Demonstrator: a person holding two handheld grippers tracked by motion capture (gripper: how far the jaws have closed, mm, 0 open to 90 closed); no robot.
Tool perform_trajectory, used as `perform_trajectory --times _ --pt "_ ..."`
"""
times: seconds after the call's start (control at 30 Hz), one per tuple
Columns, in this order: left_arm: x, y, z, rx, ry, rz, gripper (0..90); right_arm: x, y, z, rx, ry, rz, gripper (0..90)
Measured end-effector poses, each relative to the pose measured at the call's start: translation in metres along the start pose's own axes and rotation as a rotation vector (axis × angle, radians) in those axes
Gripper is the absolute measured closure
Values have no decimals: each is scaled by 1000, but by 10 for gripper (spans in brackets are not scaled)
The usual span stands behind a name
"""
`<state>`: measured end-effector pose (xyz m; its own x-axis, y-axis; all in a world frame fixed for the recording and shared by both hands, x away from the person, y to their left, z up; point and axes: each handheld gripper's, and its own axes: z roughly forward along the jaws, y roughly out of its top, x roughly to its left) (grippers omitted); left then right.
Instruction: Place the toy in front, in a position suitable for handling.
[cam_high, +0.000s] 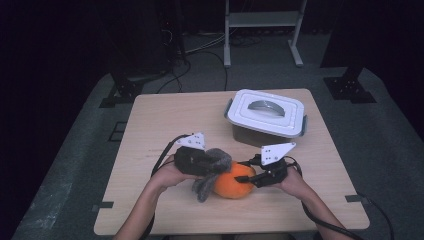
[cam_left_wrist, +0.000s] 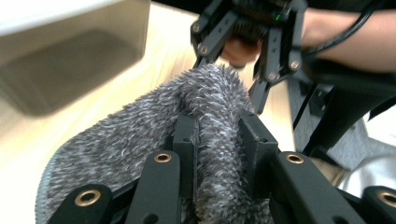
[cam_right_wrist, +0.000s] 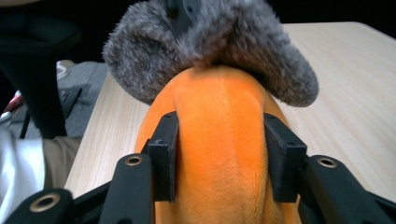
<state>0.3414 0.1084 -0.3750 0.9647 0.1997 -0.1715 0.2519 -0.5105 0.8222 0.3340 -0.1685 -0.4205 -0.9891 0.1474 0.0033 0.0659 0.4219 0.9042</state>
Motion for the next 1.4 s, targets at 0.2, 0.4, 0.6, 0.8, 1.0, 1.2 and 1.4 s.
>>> perform_trajectory --times 0.2,0.4,0.6,0.8,1.0,1.2,1.4 --pt "-3 -17 5 -16 -36 -31 707 4 -14 -11 30 4 9 463" --pt "-14 -24 15 9 -84 -21 706 12 -15 -24 -15 7 123 293" --pt "-20 -21 12 11 -111 -8 704 9 -15 -28 2 -25 180 282" --pt "-18 -9 9 7 -68 11 697 19 -20 -16 19 55 155 329" --pt "-21 -22 18 60 -90 3 698 21 -14 -23 36 14 174 231" --pt "-25 -30 21 98 -143 1 698 20 -26 -7 116 56 253 183" --pt "-23 -28 15 57 -143 -13 698 20 -21 -2 155 62 148 431"
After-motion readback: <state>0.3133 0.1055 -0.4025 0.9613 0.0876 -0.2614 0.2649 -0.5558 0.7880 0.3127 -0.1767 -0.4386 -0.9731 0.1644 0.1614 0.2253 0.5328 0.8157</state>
